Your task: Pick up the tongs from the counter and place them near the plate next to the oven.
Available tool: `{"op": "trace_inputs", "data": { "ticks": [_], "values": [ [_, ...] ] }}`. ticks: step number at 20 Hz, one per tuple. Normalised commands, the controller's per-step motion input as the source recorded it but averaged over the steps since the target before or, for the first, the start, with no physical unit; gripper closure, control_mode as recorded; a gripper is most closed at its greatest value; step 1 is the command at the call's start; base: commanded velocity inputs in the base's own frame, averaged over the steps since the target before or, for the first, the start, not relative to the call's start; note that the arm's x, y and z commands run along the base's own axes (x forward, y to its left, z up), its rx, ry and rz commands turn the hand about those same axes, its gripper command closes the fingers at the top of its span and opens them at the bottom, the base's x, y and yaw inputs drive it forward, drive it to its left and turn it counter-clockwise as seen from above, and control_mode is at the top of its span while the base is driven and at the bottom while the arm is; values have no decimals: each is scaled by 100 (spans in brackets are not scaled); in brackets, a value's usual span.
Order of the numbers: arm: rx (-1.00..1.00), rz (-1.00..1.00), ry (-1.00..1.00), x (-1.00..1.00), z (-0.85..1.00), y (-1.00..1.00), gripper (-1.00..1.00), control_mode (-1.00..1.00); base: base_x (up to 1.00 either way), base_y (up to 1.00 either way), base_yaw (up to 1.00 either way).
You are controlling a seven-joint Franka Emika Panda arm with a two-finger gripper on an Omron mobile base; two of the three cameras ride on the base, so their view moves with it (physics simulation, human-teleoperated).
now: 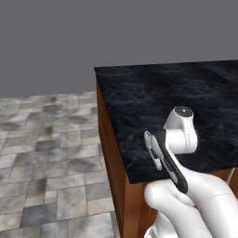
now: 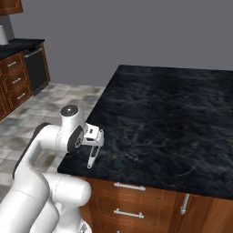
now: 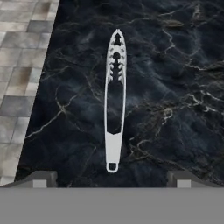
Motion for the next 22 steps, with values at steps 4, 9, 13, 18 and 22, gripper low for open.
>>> {"op": "trace_inputs", "data": {
  "ticks": [4, 9, 13, 18, 22],
  "values": [
    [0, -5, 2, 0, -40, 0, -100, -100, 0, 0, 0],
    [0, -4, 1, 0, -34, -2, -100, -100, 0, 0, 0],
    [0, -1, 0, 11, -28, -2, -100, -100, 0, 0, 0],
    [0, 0, 0, 18, -28, 0, -100, -100, 0, 0, 0],
    [0, 0, 1, 31, -38, 0, -100, -100, 0, 0, 0]
  ]
}}
